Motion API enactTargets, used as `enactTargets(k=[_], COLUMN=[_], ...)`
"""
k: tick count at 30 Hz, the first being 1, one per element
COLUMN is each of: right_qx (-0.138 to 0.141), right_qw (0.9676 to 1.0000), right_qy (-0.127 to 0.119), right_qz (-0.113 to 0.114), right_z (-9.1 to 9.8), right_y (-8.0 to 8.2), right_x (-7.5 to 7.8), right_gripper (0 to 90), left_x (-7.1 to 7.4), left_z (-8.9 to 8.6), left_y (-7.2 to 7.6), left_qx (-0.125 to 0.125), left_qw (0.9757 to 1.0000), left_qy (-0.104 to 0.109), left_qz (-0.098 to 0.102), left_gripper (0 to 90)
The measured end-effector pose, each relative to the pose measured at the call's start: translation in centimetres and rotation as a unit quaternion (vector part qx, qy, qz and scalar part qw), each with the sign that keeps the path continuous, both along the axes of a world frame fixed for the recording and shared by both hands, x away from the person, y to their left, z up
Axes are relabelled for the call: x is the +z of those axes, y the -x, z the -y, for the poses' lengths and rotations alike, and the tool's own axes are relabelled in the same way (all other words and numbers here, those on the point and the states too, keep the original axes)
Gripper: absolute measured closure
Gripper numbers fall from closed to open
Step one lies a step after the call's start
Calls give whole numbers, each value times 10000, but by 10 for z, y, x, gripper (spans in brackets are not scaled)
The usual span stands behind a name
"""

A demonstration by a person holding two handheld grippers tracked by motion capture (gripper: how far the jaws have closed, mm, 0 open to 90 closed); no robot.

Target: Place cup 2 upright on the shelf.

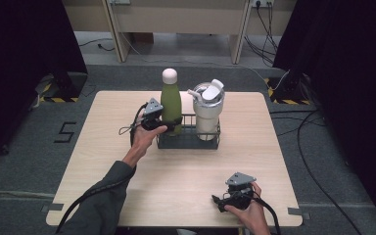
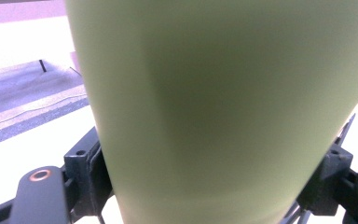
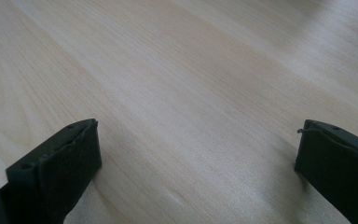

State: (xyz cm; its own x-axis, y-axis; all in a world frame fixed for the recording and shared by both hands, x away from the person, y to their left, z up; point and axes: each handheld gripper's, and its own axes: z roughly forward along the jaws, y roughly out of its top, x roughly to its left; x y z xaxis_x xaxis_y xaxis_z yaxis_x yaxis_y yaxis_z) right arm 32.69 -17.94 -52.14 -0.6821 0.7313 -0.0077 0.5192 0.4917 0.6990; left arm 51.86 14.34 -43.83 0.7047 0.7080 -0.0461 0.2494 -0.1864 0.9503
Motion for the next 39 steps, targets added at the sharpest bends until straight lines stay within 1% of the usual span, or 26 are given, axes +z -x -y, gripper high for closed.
enactTargets(k=[3,6,8,9,12,19,30,33,39], right_qx=[1,-1,1,2,4,3,4,3,6], right_qw=[10000,10000,10000,10000,10000,10000,10000,10000,10000], right_qy=[1,4,4,3,4,7,6,5,3], right_qz=[2,1,3,0,5,7,6,4,4], right_z=[0,0,0,0,0,0,0,0,0], right_y=[0,0,0,0,0,0,0,0,0], right_x=[0,0,0,0,0,0,0,0,0], right_gripper=[4,4,4,4,4,4,4,4,4], left_x=[-2,-7,-10,-11,-11,-15,-14,-13,-12], left_z=[-1,-1,-3,-3,-4,-6,-7,-6,-7], left_y=[0,-1,0,1,4,3,3,3,3], left_qx=[0,18,-3,-5,-99,-130,-141,-131,-90], left_qw=[10000,9999,10000,10000,9999,9998,9998,9998,9999], left_qy=[-24,-98,16,16,-80,87,127,115,113], left_qz=[-32,-39,12,44,98,117,28,48,7], left_gripper=[205,205,204,204,203,198,184,182,148])
